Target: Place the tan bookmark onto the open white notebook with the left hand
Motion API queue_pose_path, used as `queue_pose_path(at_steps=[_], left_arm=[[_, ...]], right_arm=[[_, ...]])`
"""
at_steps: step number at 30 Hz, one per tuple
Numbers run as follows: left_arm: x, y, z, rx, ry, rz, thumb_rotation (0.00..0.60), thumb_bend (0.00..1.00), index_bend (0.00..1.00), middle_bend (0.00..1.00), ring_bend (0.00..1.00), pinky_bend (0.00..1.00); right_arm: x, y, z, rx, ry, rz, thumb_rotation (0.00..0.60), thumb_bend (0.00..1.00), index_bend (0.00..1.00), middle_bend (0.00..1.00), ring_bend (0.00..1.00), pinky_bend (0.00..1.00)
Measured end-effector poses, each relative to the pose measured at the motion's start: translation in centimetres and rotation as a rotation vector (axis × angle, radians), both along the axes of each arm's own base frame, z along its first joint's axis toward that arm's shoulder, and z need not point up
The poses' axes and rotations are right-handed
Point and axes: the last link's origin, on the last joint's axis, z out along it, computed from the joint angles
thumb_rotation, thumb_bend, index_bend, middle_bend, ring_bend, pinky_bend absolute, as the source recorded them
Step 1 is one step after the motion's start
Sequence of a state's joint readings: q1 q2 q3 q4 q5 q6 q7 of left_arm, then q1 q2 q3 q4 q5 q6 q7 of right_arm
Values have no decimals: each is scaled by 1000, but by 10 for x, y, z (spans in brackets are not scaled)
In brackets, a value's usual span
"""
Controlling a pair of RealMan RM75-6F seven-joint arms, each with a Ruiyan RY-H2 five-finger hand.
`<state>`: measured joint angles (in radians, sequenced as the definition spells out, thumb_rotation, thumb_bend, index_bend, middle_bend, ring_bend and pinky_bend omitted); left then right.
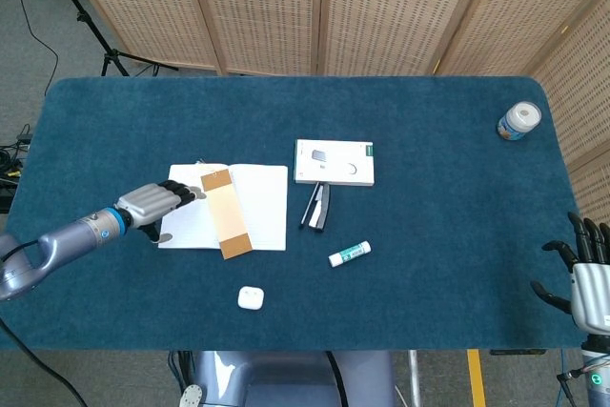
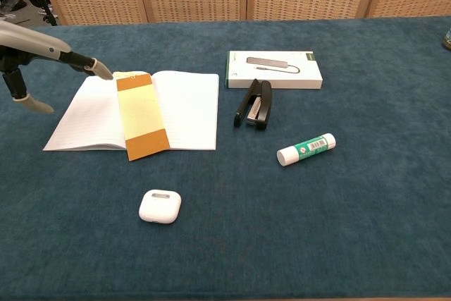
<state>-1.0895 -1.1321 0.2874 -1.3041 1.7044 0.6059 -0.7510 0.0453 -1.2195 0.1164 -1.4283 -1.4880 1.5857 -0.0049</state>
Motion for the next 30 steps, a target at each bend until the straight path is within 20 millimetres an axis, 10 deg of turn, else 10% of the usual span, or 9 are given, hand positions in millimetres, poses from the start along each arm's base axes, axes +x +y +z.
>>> queue_pose_path(at_steps=[30], left_arm=[[-11, 16, -29, 60, 79, -1, 600, 336, 19, 61, 0, 58]], right_arm=[[1, 0, -1, 6, -6, 4, 600, 131, 382, 63, 0, 0]])
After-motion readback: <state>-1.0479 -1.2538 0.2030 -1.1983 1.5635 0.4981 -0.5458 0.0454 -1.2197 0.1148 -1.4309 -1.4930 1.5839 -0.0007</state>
